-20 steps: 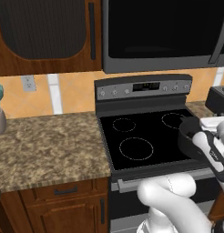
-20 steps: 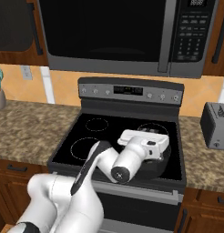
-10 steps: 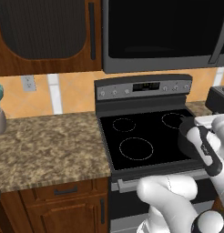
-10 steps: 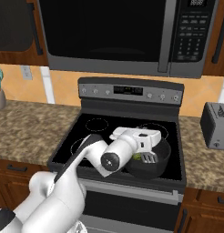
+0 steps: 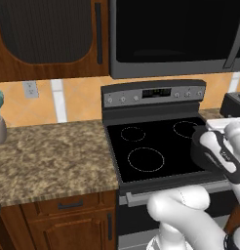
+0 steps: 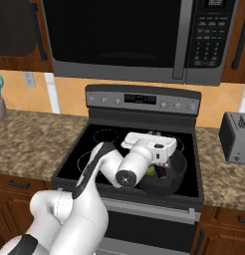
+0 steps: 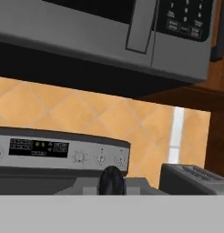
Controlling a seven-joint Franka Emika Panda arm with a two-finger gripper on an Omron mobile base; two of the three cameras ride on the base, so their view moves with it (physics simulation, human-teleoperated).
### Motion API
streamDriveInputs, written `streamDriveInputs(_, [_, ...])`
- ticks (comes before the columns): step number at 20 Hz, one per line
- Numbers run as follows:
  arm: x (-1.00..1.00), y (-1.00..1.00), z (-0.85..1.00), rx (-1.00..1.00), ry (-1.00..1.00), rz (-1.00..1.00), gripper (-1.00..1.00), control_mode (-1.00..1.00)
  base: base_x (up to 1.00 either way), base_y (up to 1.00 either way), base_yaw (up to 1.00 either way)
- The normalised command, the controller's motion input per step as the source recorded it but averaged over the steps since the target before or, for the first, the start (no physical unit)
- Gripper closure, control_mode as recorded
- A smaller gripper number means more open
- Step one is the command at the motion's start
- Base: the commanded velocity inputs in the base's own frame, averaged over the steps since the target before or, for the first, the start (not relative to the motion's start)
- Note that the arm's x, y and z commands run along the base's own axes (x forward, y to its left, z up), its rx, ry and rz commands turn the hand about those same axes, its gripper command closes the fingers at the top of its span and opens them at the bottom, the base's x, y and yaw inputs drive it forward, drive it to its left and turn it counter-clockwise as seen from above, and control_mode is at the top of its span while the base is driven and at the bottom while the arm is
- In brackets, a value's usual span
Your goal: Put the eggplant and lime in the pot. Retrieve the spatula and lightly stir the vegetables in the pot.
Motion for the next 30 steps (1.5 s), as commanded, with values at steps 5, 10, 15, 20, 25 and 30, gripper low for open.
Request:
streamDriveInputs(5, [0.51, -0.08, -0.33, 0.0, -0.18, 0.06, 1.0, -1.0, 0.0, 0.0, 0.0])
streamDriveInputs(10, [0.32, -0.11, -0.28, 0.0, -0.24, 0.06, 1.0, -1.0, 0.0, 0.0, 0.0])
streamDriveInputs(15, [0.2, -0.25, 0.04, 0.0, -0.26, 0.04, 1.0, -1.0, 0.0, 0.0, 0.0])
streamDriveInputs(20, [-0.33, -0.25, 0.14, 0.0, -0.14, 0.01, 1.0, -1.0, 0.0, 0.0, 0.0])
streamDriveInputs(25, [-0.24, 0.0, 0.33, 0.02, 0.12, 0.0, 1.0, -1.0, 0.0, 0.0, 0.0])
streamDriveInputs(30, [-0.25, 0.05, 0.85, 0.07, 0.32, 0.0, 1.0, -1.0, 0.0, 0.0, 0.0])
